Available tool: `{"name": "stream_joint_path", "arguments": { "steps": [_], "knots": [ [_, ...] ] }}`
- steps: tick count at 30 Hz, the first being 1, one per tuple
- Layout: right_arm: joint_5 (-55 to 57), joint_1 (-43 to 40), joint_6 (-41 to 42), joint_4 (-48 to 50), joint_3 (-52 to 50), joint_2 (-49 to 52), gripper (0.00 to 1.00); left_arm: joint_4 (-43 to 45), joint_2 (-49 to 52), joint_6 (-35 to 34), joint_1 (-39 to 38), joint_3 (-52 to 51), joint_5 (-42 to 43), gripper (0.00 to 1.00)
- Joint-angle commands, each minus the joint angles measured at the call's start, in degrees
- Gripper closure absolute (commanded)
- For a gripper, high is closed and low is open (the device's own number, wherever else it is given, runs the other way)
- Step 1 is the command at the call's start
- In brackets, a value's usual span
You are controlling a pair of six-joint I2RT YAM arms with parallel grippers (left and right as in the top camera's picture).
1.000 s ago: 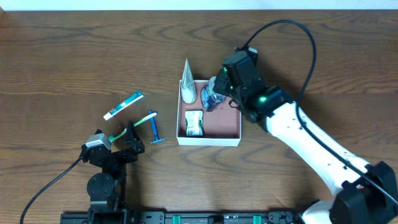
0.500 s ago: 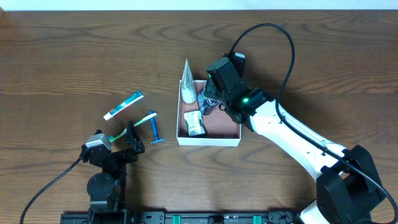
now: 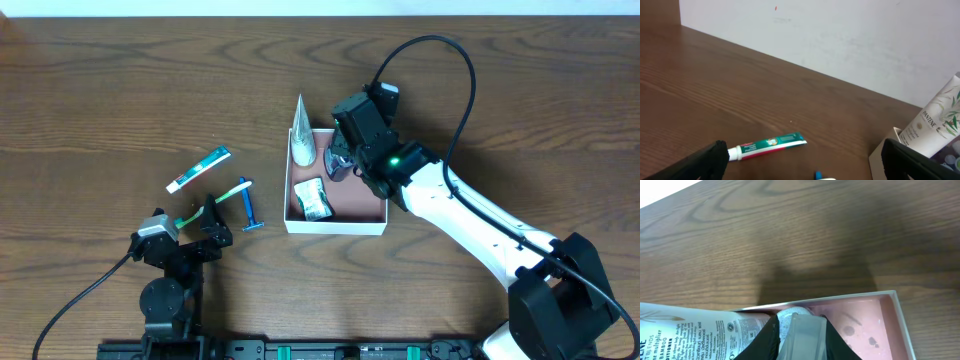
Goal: Pack container
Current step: 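Carry the soap bottle into the box beside the Pantene tube and release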
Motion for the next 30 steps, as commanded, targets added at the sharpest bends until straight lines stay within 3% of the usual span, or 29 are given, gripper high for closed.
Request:
{"name": "stream_joint_path", "arguments": {
  "steps": [1, 30],
  "knots": [
    [3.6, 0.6, 1.2, 1.3, 0.9, 0.1, 0.81, -1.9, -0.2, 0.8, 0.2, -1.3, -0.5, 0.02],
    [0.9, 0.9, 1.2, 5.6, 0.9, 4.3, 0.77, -1.9, -0.2, 0.8, 0.2, -1.3, -0.5, 0.02]
  ]
}}
